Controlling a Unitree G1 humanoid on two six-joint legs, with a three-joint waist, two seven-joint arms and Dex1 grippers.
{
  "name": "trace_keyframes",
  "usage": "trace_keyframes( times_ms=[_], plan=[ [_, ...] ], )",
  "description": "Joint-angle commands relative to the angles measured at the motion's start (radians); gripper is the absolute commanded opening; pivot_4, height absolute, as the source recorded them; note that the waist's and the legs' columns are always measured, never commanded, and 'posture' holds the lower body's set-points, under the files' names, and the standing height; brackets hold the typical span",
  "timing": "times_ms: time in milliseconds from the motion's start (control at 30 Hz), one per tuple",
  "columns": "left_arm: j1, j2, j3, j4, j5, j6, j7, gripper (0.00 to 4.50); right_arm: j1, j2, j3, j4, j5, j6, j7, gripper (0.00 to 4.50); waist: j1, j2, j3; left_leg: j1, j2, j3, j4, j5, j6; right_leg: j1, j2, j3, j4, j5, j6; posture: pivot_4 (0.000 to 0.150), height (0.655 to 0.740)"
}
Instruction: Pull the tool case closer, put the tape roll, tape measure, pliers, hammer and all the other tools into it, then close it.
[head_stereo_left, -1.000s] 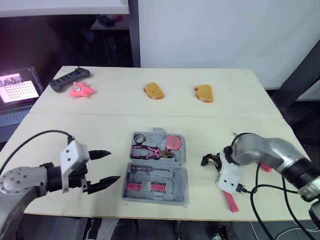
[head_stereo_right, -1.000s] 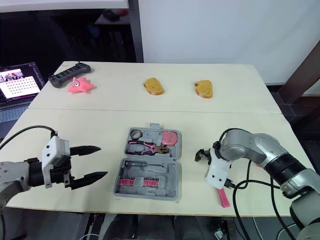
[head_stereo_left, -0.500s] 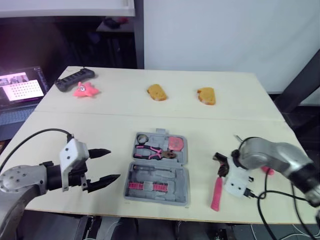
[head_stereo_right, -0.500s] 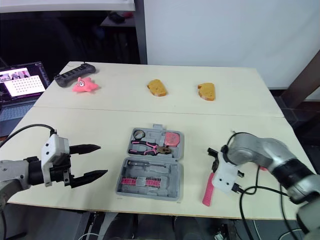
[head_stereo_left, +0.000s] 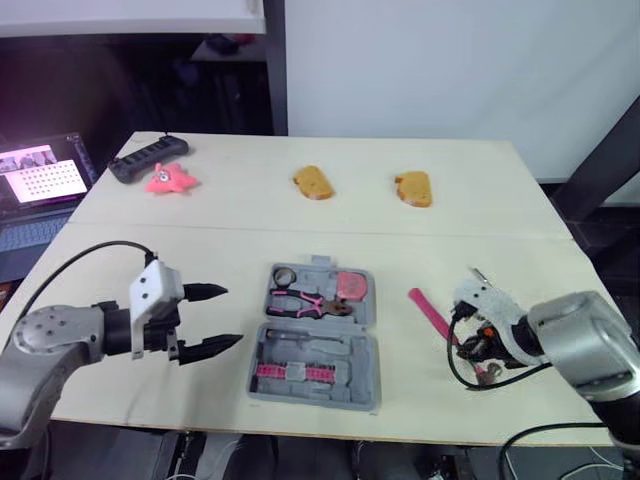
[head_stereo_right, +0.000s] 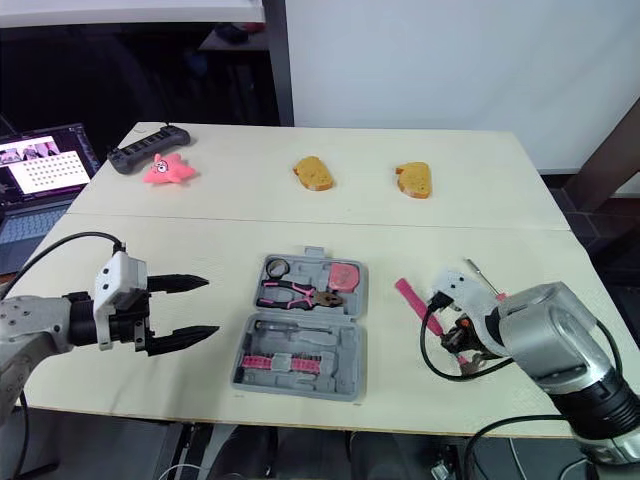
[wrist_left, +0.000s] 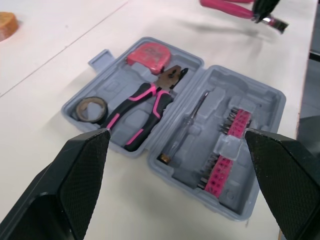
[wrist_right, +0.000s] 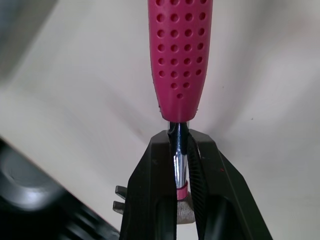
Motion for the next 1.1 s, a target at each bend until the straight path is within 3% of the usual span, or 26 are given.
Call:
trace_keyframes(
  times_ms=[33, 100, 300, 400, 600, 633, 700, 800, 1100],
  plan=[
    [-0.012, 0.01, 0.008, -0.012, 0.002, -0.019, -0.011, 4.5, -0.013, 0.102, -0.112, 0.057, 0.045, 0.034, -0.126, 0.03, -0.003, 0.0, 0.0, -0.004, 0.0, 0.0, 0.0, 0.0, 0.0, -0.004, 0.0, 0.0, 0.001, 0.0, 0.0, 0.15, 0.7314],
    [-0.008, 0.011, 0.016, -0.021, -0.004, -0.017, -0.01, 4.5, -0.037, 0.185, -0.129, 0.111, 0.047, 0.034, -0.217, 0.03, -0.008, 0.0, 0.0, -0.012, 0.0, 0.0, 0.0, 0.0, 0.0, -0.013, 0.001, 0.0, 0.002, 0.003, 0.003, 0.15, 0.7314],
    [0.059, -0.002, 0.082, -0.089, -0.062, 0.001, -0.006, 4.5, -0.135, 0.317, -0.157, 0.215, 0.078, 0.034, -0.41, 0.03, -0.029, 0.0, 0.0, -0.013, 0.001, 0.0, 0.0, 0.0, 0.0, -0.014, 0.001, 0.0, 0.002, 0.003, 0.004, 0.15, 0.7314],
    [0.081, -0.011, 0.096, -0.109, -0.08, -0.008, -0.008, 4.5, -0.154, 0.335, -0.161, 0.214, 0.117, 0.034, -0.461, 1.22, -0.027, 0.0, 0.0, -0.013, 0.001, 0.0, 0.0, 0.0, 0.0, -0.014, 0.001, 0.0, 0.002, 0.003, 0.003, 0.15, 0.7314],
    [0.057, -0.02, 0.098, -0.097, -0.107, -0.023, -0.023, 4.5, -0.153, 0.273, -0.172, 0.117, 0.199, 0.034, -0.522, 4.28, -0.024, 0.0, 0.0, -0.017, 0.0, 0.0, 0.0, 0.0, 0.0, -0.017, 0.0, 0.0, 0.002, 0.003, 0.004, 0.15, 0.7314],
    [0.054, -0.019, 0.096, -0.093, -0.105, -0.026, -0.027, 4.5, -0.152, 0.273, -0.179, 0.108, 0.212, 0.034, -0.531, 4.44, -0.024, 0.0, 0.0, -0.017, 0.0, 0.0, 0.0, 0.0, 0.0, -0.017, 0.001, 0.0, 0.002, 0.003, 0.004, 0.15, 0.7314],
    [0.023, -0.019, 0.07, -0.07, -0.094, -0.036, -0.039, 4.5, -0.112, 0.257, -0.19, 0.016, 0.234, -0.022, -0.538, 4.44, -0.025, 0.0, 0.0, -0.017, 0.0, 0.0, 0.0, 0.0, 0.0, -0.017, 0.001, 0.0, 0.002, 0.003, 0.004, 0.15, 0.7314],
    [-0.043, -0.028, 0.012, -0.031, -0.075, -0.049, -0.052, 4.5, 0.065, 0.177, -0.163, -0.102, 0.212, -0.281, -0.549, 4.44, -0.013, 0.0, 0.0, -0.019, 0.0, -0.002, -0.001, 0.0, 0.0, -0.018, 0.001, -0.001, 0.003, 0.003, 0.004, 0.15, 0.7314],
    [-0.131, -0.022, -0.048, 0.04, -0.04, -0.063, -0.087, 4.5, 0.281, 0.362, -0.3, -0.081, 0.252, -0.449, -0.69, 4.44, -0.026, 0.0, -0.001, -0.021, 0.0, -0.003, 0.001, 0.0, 0.0, -0.02, 0.002, -0.002, 0.003, 0.003, 0.005, 0.15, 0.7314]
  ],
)
